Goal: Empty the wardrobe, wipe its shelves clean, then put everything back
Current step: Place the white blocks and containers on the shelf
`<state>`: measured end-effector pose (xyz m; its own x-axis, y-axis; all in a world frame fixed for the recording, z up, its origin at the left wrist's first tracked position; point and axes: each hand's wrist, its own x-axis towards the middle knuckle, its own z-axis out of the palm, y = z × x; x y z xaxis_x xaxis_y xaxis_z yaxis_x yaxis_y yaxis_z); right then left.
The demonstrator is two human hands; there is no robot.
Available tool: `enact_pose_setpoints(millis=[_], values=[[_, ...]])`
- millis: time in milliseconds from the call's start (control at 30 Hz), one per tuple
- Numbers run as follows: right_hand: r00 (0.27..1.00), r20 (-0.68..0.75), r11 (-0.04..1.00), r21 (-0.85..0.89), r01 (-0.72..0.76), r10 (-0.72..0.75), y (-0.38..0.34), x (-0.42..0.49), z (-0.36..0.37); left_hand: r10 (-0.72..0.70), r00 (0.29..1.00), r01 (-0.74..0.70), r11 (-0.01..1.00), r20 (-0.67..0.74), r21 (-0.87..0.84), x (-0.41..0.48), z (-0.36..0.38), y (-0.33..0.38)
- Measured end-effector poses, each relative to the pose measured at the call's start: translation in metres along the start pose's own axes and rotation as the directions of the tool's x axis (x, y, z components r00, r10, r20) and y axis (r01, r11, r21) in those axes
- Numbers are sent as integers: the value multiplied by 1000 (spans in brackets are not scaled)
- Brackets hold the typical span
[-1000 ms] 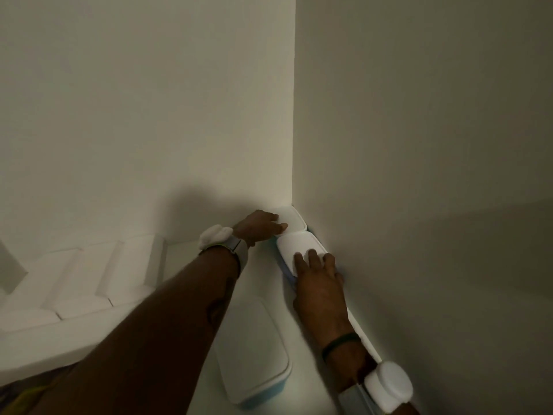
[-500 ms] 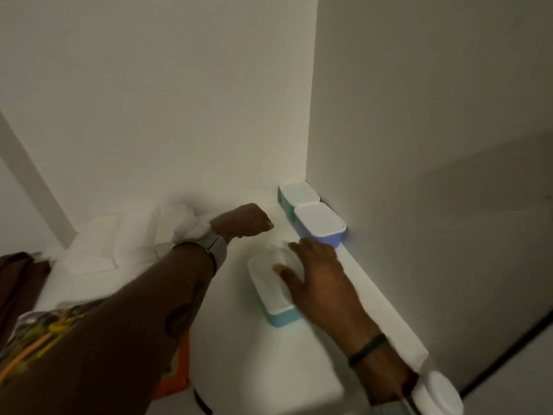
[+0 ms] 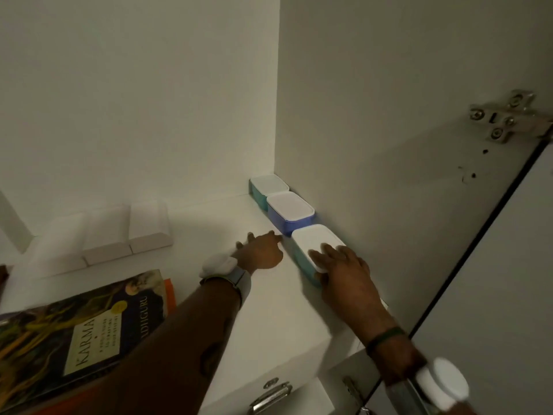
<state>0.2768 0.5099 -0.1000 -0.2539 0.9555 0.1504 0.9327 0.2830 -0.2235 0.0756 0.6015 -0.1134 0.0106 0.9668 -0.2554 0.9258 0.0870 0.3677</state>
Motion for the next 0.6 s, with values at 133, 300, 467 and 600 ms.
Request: enact_pose_setpoints(millis=[133,300,467,600], values=[[1000,9,1000,3,-22,22,2,28,2,5,1000,-6,996,12,84,0,12,0],[999,36,999,46,-23,22,6,41,2,4,1000,-4,999,11,32,1,14,-4],[999,47,997,79,-16,12,4,40,-2,-23,1000,23,1000,-16,-4,-2,14,-4],[996,86,998,60,2,-7,1,39,-11,-84,996,84,996,-27,6,-12,15,9]])
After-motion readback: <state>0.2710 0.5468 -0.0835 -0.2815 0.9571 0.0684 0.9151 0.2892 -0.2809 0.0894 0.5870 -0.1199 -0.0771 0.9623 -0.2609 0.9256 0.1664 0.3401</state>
